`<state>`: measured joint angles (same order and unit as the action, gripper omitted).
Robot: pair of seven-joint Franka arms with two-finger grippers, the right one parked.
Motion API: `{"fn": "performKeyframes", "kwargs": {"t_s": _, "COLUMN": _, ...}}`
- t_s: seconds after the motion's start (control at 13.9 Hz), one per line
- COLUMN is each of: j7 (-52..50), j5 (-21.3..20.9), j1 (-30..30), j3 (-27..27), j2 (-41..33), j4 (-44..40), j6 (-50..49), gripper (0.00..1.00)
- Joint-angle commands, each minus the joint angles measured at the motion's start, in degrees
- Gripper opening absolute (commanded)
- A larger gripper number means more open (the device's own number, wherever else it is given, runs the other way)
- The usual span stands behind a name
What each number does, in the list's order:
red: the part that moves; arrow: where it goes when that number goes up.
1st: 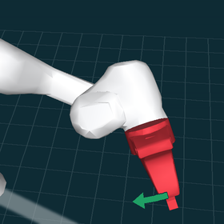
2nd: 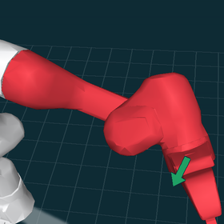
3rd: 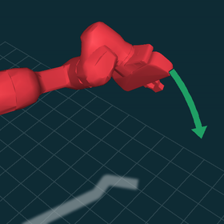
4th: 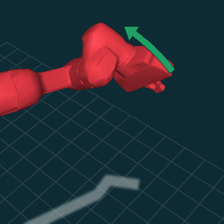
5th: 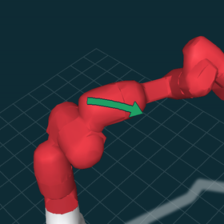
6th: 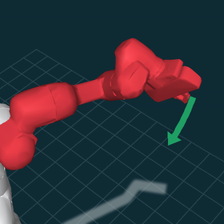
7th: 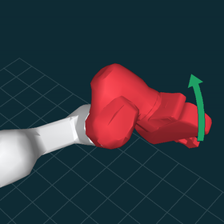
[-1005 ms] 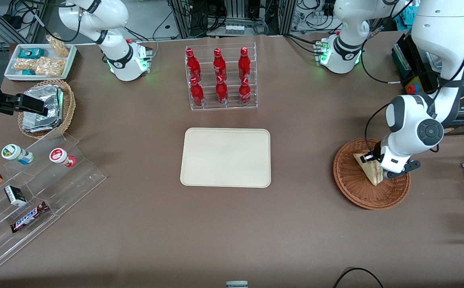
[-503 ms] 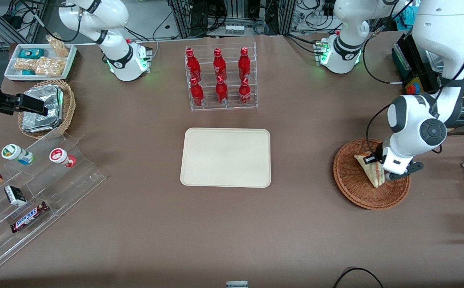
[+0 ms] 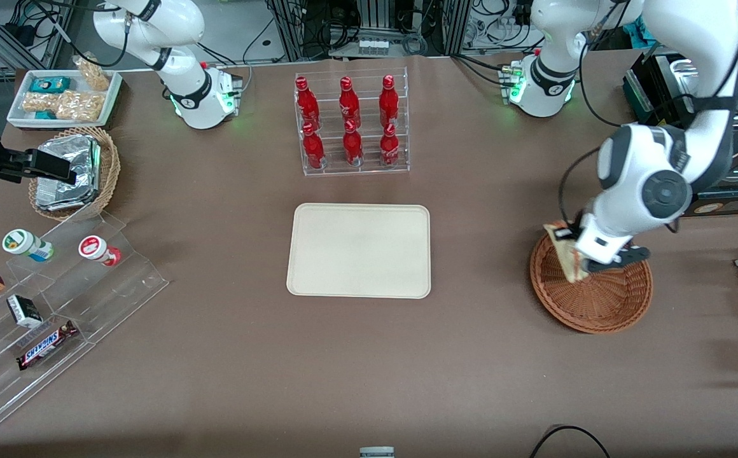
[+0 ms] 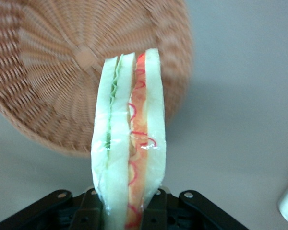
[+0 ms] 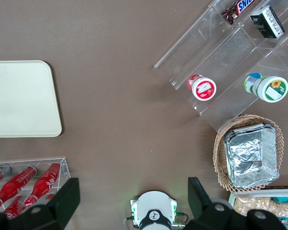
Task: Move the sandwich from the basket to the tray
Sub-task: 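Lift the sandwich and carry it toward the cream tray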
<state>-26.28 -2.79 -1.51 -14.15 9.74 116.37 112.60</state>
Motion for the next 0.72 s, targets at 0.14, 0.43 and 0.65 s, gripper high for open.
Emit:
{"fn": "performKeyframes", "kwargs": {"t_s": 0.14, "j7": -12.20, "j5": 0.24, "j1": 10.19, "j3": -1.67, "j2": 4.23, "j4": -9.39, "j6": -4.93, "gripper": 0.18}}
{"fn": "performKeyframes", "kwargs": {"t_s": 0.43, "j7": -12.84, "j5": 3.21, "j1": 15.57, "j3": -1.67, "j2": 7.48, "j4": -13.26, "j6": -4.49, "gripper": 0.19}}
{"fn": "performKeyframes", "kwargs": {"t_s": 0.65, "j7": -13.01, "j5": 3.93, "j1": 16.97, "j3": -1.75, "j2": 8.45, "j4": -14.41, "j6": -4.14, "gripper": 0.19}}
